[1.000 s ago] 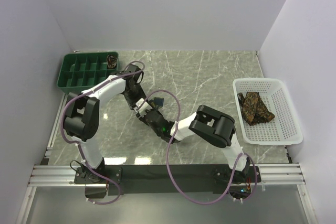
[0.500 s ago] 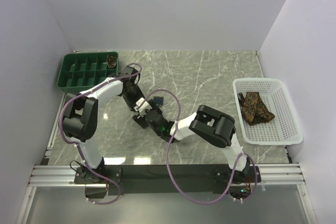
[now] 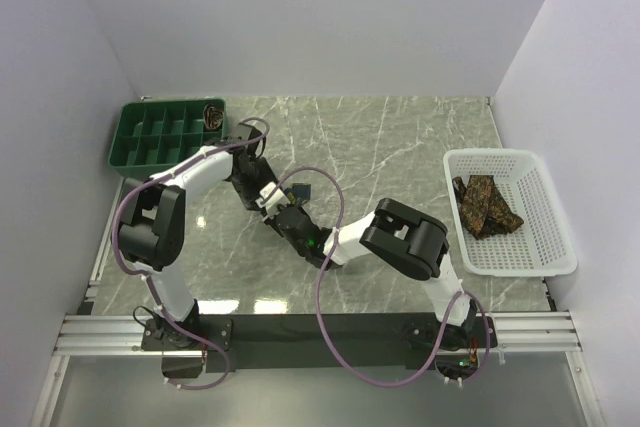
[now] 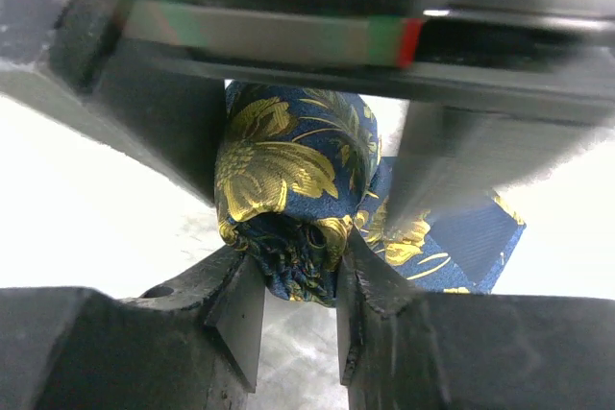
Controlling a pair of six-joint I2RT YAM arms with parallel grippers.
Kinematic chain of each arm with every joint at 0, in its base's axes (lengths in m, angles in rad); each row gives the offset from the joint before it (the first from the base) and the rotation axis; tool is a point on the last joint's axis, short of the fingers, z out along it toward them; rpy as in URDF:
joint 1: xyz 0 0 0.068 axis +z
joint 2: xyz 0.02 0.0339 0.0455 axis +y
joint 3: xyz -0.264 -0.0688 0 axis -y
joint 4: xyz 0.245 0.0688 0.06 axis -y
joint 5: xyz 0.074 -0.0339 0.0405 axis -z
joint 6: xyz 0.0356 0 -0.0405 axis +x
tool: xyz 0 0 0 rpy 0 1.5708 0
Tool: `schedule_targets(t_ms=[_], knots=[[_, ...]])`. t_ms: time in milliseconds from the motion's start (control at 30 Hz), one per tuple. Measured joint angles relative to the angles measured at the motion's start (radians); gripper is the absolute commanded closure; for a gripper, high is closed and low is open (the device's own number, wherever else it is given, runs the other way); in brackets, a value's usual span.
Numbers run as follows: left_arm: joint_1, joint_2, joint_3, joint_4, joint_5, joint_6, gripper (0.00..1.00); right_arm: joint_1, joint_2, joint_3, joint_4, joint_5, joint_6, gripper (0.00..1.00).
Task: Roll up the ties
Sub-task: Roll the tie
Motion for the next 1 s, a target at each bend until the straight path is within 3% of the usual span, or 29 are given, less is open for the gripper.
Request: schedule_targets(t_ms=[100, 200, 400, 533, 800, 1000], knots=[[0.006, -0.003, 0.014, -0.003, -0.014, -0.001, 0.15, 0.0, 0.0, 0.0, 0.004, -0.015, 0.008, 0.86], [0.011, -0.035, 0.024, 0.002, -0.05, -0.001, 0.09, 0.0, 0.0, 0.0, 0.006, -0.027, 0.019, 0.86], [0.031, -0.218, 0.014, 0.121, -0.243, 0.047, 0.09, -0.008, -0.013, -0.005, -0.006, -0.071, 0.061, 0.86], [0.032, -0.374, -0.119, 0.286, -0.333, 0.086, 0.08, -0.037, -0.043, -0.022, -0.032, -0.142, 0.137, 0.87], [0.029, -0.454, -0.454, 0.516, -0.334, 0.18, 0.06, -0.192, -0.089, -0.058, -0.053, -0.454, 0.438, 0.91], [-0.035, -0.505, -0.53, 0.631, -0.299, 0.301, 0.02, -0.323, -0.089, -0.116, 0.017, -0.684, 0.711, 0.91]])
